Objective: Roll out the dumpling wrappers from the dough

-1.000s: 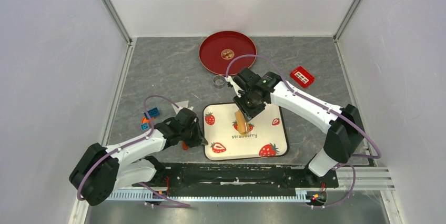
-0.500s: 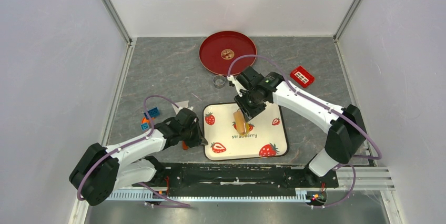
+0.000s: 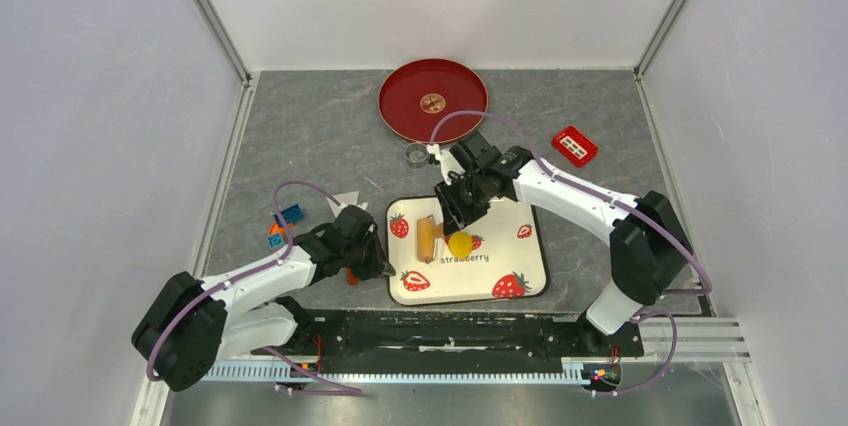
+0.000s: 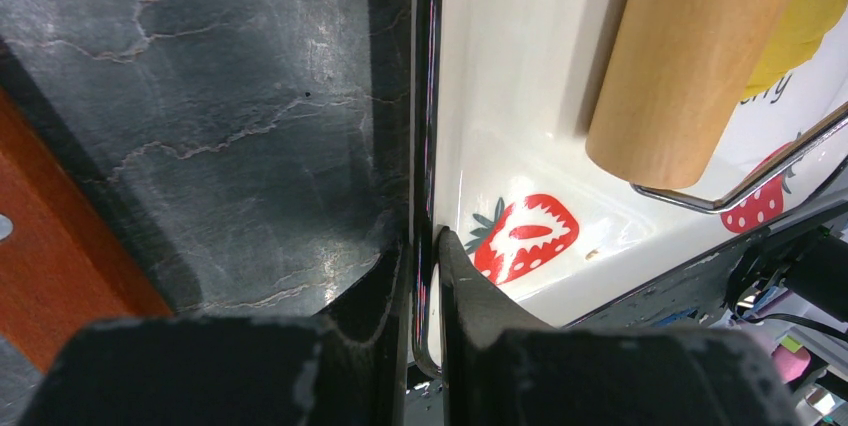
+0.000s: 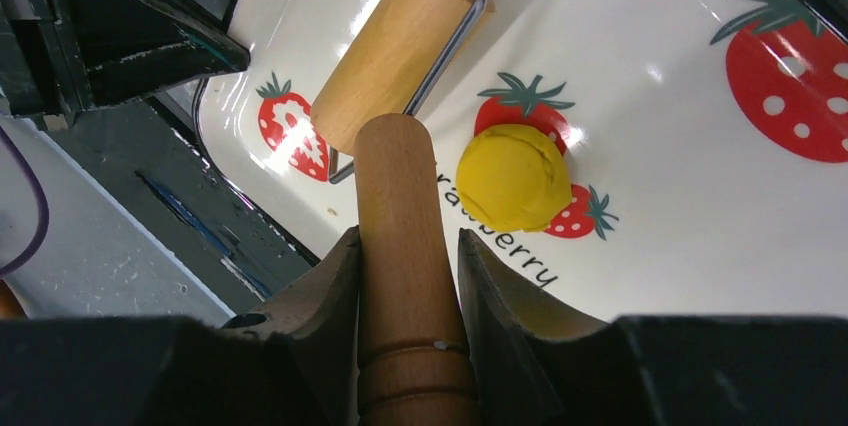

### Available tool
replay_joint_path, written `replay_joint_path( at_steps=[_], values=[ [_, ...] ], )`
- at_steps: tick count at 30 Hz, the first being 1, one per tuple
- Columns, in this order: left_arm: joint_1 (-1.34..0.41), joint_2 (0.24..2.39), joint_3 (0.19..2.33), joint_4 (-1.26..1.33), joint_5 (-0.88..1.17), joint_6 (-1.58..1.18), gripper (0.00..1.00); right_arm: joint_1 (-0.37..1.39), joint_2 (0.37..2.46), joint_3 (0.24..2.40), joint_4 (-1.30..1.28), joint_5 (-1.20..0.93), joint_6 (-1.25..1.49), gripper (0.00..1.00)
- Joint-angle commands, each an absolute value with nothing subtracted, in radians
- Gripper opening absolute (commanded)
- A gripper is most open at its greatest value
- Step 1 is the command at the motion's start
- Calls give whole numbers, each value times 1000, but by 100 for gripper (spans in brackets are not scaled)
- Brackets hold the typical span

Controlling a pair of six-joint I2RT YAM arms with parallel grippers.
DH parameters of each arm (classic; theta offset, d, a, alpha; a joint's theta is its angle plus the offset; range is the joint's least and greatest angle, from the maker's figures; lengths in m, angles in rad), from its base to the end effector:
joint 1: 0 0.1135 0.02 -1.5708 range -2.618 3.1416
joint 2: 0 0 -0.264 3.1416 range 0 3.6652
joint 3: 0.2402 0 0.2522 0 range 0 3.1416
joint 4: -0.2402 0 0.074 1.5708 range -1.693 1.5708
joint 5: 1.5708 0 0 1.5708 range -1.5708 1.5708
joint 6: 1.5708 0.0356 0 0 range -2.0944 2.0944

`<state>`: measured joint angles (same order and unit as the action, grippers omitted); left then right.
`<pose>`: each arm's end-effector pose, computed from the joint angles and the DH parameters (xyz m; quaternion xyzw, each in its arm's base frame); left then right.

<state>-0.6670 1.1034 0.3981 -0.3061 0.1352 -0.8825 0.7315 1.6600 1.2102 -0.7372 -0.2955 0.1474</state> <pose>0.1420 -0.1179 0.1435 -0.0846 0.9554 -0.2391 0.1514 0.2391 0.2286 0.2238 -0.3064 0.9218 0.2110 0.1092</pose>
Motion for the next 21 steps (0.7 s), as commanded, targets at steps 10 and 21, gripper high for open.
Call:
replay_joint_path(
  at_steps=[10, 21],
  values=[
    [-663, 1125, 393, -318, 86, -887, 2, 815, 1703, 1362, -1007, -98, 68, 0],
    [-663, 1126, 393, -318, 86, -887, 2, 817, 1606, 1542, -1052, -140, 125, 0]
  ],
)
